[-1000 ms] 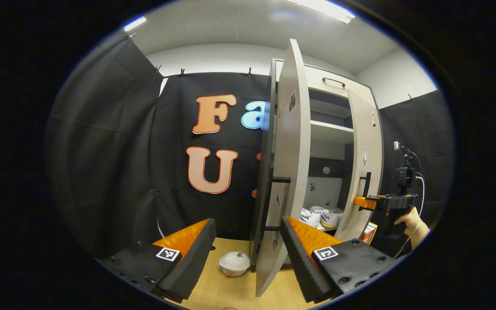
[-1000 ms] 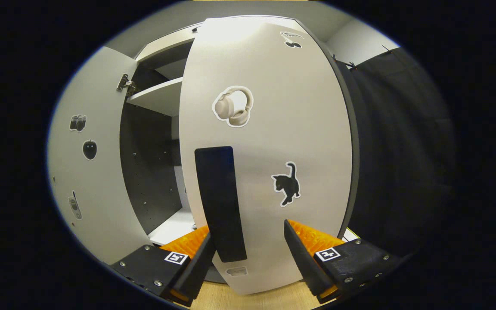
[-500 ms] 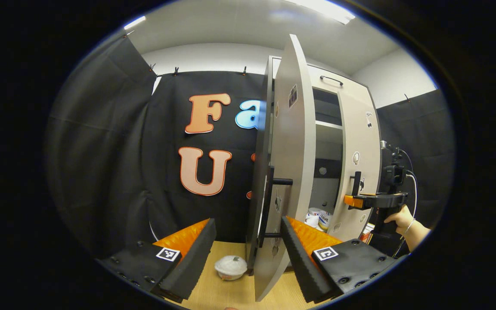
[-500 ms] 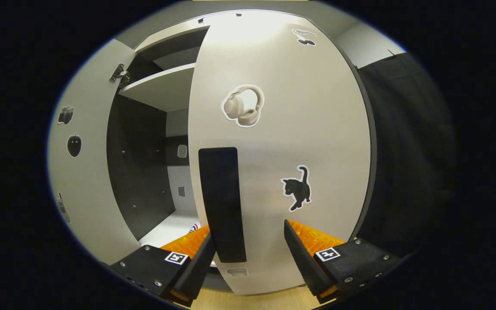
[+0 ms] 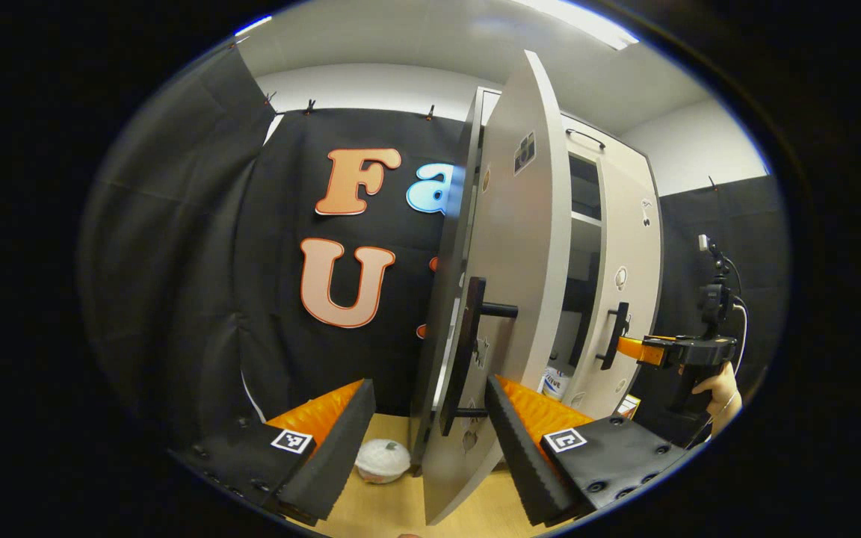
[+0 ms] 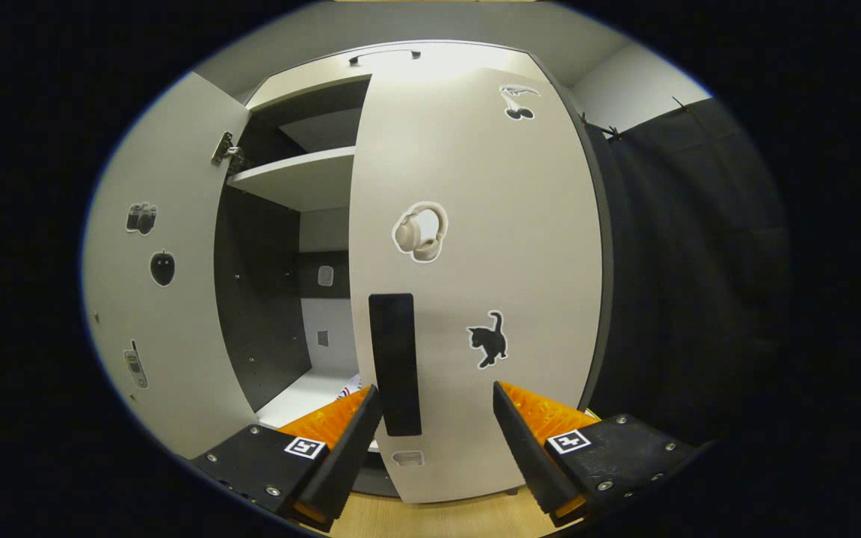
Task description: Grab one shoe with the right hand and put it into the shoe cabinet, grab the other shoe with the left hand and put it into the shoe cabinet; then close the right door with the right hand and the left door with the left hand.
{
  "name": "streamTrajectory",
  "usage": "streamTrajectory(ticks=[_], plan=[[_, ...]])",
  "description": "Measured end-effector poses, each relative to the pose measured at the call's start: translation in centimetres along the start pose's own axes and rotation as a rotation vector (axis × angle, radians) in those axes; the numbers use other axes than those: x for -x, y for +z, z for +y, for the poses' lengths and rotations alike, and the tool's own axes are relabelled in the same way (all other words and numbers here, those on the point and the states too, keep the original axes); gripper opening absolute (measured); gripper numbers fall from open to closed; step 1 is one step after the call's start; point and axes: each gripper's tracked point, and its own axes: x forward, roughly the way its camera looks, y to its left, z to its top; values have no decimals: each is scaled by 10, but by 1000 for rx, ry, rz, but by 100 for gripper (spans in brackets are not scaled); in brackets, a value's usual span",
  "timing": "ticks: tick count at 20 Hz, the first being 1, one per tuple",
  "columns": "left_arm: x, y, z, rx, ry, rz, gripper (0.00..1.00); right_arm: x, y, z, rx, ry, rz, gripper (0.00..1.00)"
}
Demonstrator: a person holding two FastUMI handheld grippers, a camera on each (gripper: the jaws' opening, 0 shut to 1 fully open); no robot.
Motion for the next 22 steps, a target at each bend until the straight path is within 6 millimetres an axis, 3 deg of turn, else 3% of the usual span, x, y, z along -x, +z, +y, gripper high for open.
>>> streamTrajectory(ticks=[1,2,4,11,12,14,22], plan=[[0,0,-2,-9,-3,3,99,7,5,-2,-1,-1,-10,92],[0,1,-3,-29,0,2,94,11,8,-4,-3,0,-16,92],[-1,4,-9,-76,-1,4,97,20,16,-8,-5,-3,-34,92],[-14,-7,-61,-76,-131,27,99,48,36,-25,10,-24,-80,92],[-15,-8,-70,-81,-142,29,94,52,39,-28,11,-30,-87,92],[-14,-11,-84,-78,-167,35,94,60,45,-34,12,-36,-104,92],[-40,-19,-122,-33,-229,59,94,91,63,-62,36,-79,-152,92]])
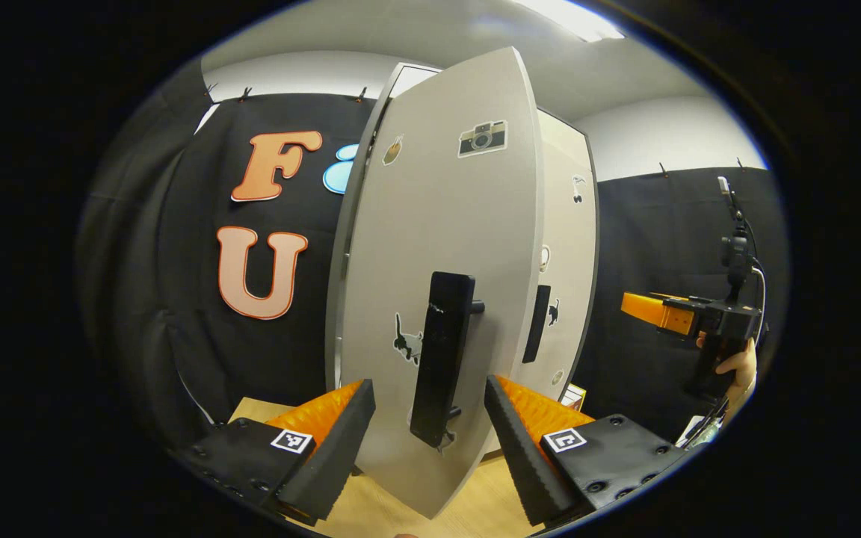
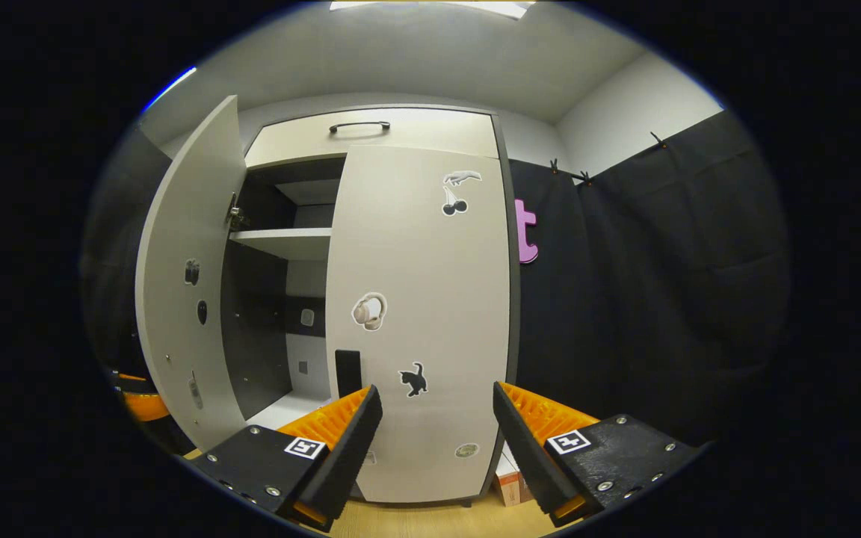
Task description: Grab one shoe with the right hand and put it into the shoe cabinet, grab the other shoe with the left hand and put it into the shoe cabinet; then close the right door with the right hand and the left door with the left hand.
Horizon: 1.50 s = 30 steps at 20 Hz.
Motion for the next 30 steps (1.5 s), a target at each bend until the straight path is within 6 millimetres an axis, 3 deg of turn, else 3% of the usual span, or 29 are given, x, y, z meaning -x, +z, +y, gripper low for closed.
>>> streamTrajectory(ticks=[4,15,23,30], plan=[[-19,-2,-17,-8,-8,4,96,8,6,-13,6,-23,-18,92],[-107,-7,-68,-77,14,21,97,15,-7,-54,22,-92,7,92],[-138,-2,-63,-91,103,21,97,16,-13,-82,25,-123,19,93],[-179,0,-60,-110,184,27,97,8,-15,-104,8,-124,24,93]])
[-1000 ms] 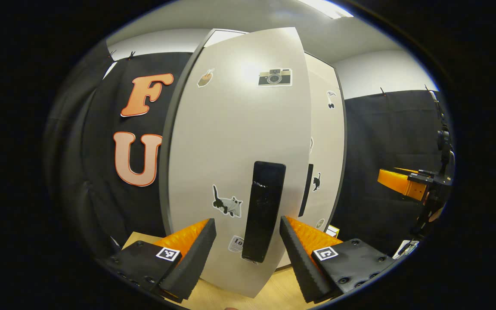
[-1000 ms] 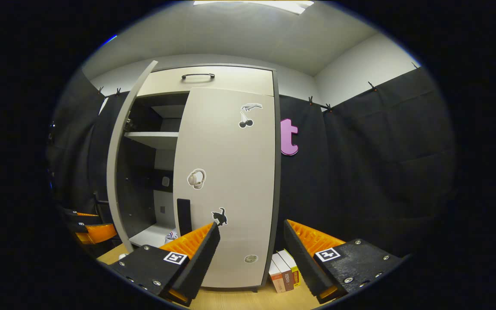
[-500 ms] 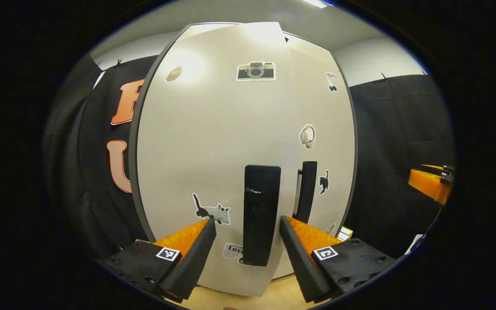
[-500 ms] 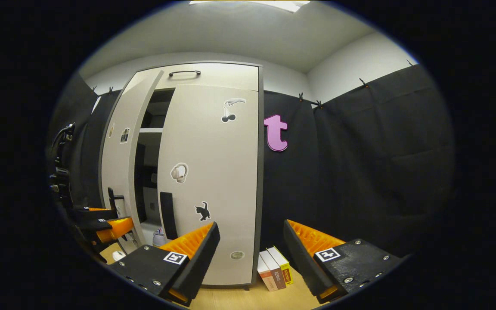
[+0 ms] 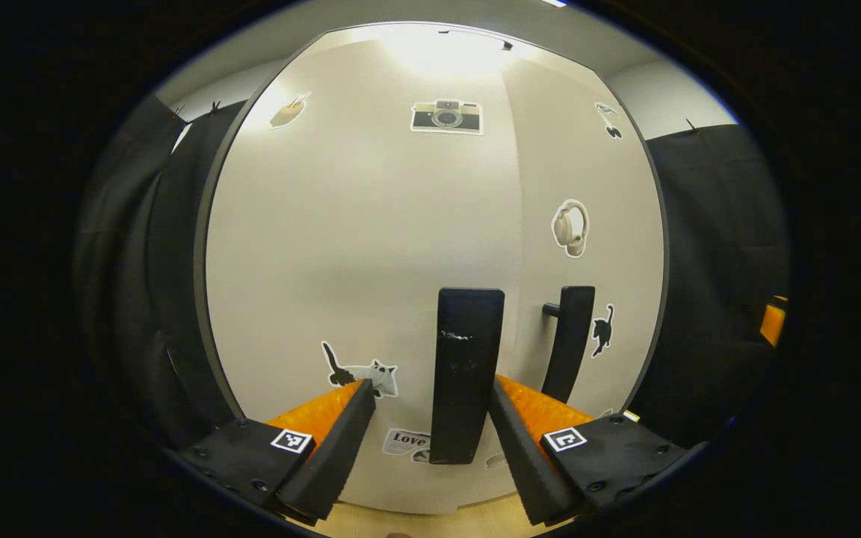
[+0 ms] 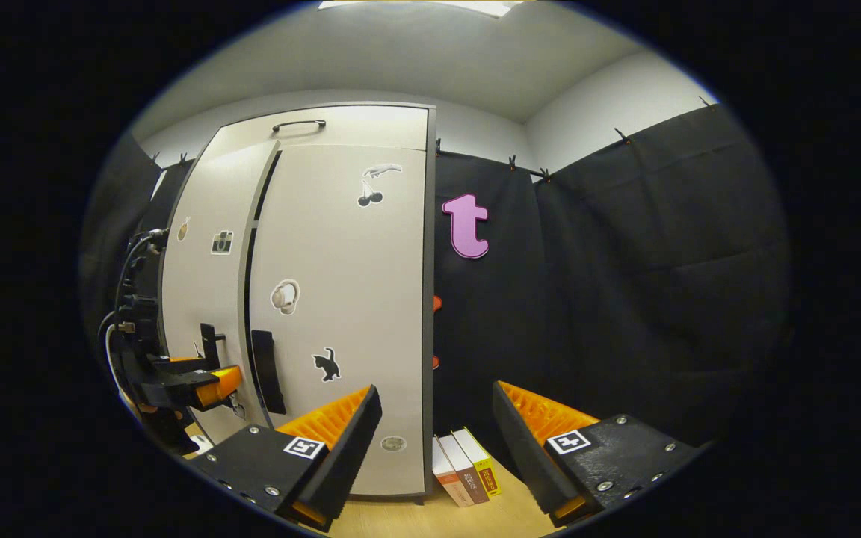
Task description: Grab one shoe with the right hand and put it into the shoe cabinet, grab the other shoe with the left hand and put it into the shoe cabinet; then close the right door with the right hand and the left door with the left hand.
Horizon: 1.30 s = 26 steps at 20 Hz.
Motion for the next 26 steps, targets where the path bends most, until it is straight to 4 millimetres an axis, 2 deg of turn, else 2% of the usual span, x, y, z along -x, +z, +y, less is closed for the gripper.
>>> streamTrajectory(ticks=[6,7,8,11,14,17,21,22,23,24,26], plan=[[-13,1,-4,-3,36,9,97,-9,3,-12,-4,11,1,93],[-15,2,-2,2,43,13,99,-12,2,-14,-6,12,3,92],[-19,2,0,14,48,19,96,-12,2,-14,-11,15,8,93],[-14,6,1,17,57,37,95,-15,1,-15,-13,27,19,92],[19,25,5,21,29,15,95,-17,1,-9,4,46,25,92],[60,53,26,25,27,-19,94,-18,6,2,7,78,24,92],[119,98,78,44,94,-103,95,-14,18,20,30,122,13,92],[133,108,90,36,109,-125,95,-11,22,25,32,136,7,87],[147,119,104,21,129,-143,95,-9,26,31,31,150,1,87],[161,128,118,4,151,-161,94,-6,32,35,29,162,-6,92],[188,141,138,-5,168,-182,94,0,43,43,31,180,-23,92]])
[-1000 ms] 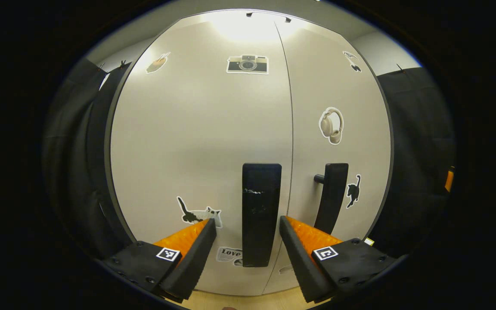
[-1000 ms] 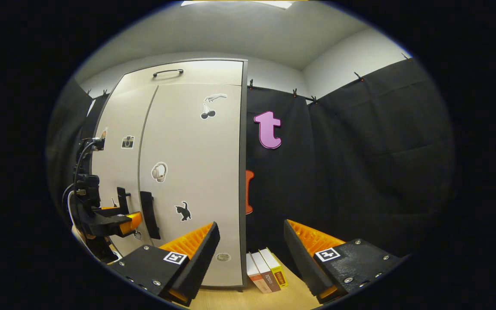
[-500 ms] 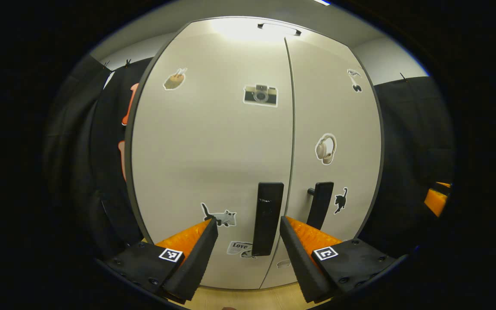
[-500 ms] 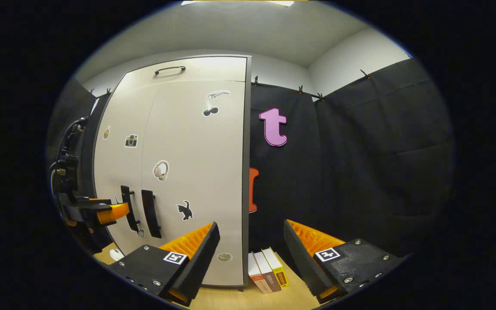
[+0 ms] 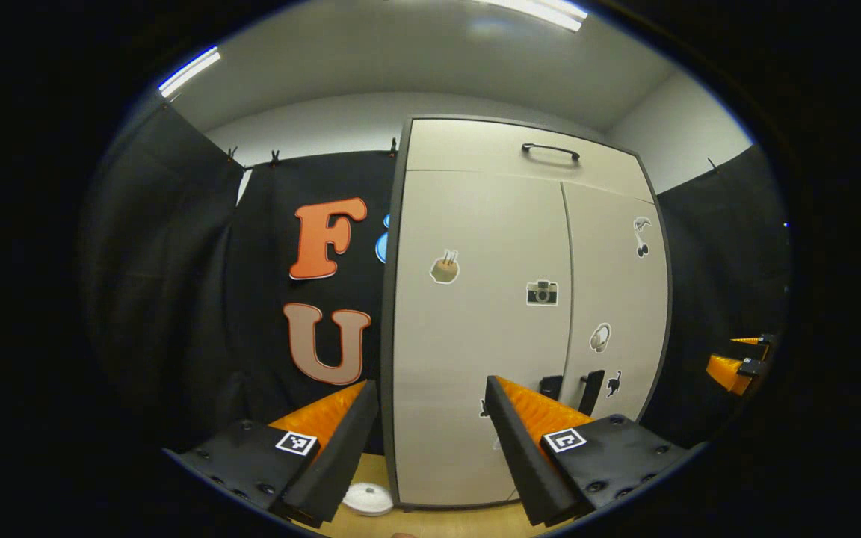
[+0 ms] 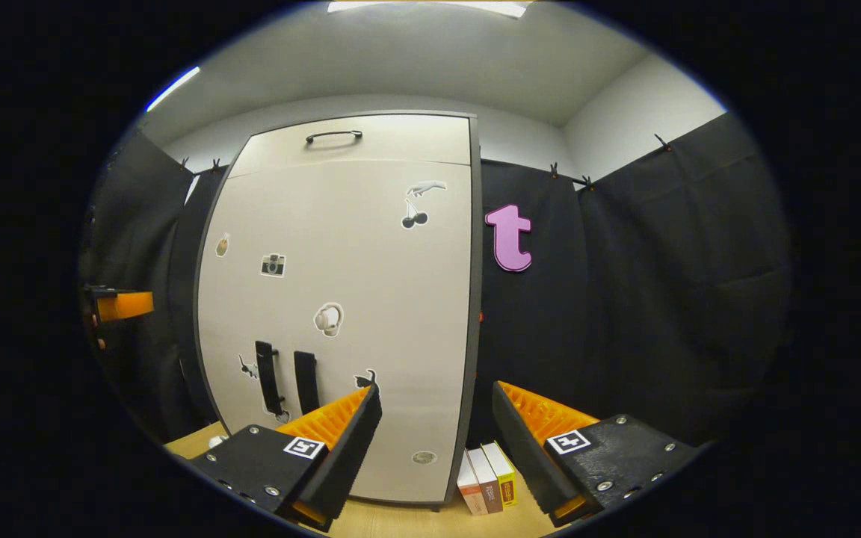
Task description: Grab one shoe with the right hand and put it into the shoe cabinet, grab the other shoe with the left hand and put it into the shoe cabinet; then close the right door with the right hand and the left door with the left hand.
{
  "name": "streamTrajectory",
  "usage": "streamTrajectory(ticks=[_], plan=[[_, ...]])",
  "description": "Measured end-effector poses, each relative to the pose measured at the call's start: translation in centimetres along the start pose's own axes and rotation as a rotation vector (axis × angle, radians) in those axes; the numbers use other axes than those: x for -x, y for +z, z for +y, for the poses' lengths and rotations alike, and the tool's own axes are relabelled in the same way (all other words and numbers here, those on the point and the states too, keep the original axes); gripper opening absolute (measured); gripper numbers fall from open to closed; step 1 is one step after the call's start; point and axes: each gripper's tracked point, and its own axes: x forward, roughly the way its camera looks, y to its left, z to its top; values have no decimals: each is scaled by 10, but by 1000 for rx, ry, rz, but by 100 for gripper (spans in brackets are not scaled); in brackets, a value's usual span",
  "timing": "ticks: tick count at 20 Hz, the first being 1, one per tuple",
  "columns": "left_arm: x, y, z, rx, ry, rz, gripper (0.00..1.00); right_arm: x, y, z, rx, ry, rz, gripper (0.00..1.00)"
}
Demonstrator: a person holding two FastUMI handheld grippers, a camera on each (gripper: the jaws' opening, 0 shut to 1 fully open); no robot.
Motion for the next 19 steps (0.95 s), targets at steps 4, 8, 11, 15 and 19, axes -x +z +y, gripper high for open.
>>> streamTrajectory(ticks=[4,8,11,15,19], plan=[[41,29,60,-25,87,-50,96,12,24,11,4,14,-44,93],[65,42,108,-23,192,-79,96,23,40,23,15,16,-81,92],[77,42,123,-38,212,-76,96,29,49,31,-2,8,-111,97],[87,41,118,-15,167,-74,96,37,52,42,-6,8,-114,92],[90,43,116,-5,141,-79,96,47,50,49,7,1,-107,92]])
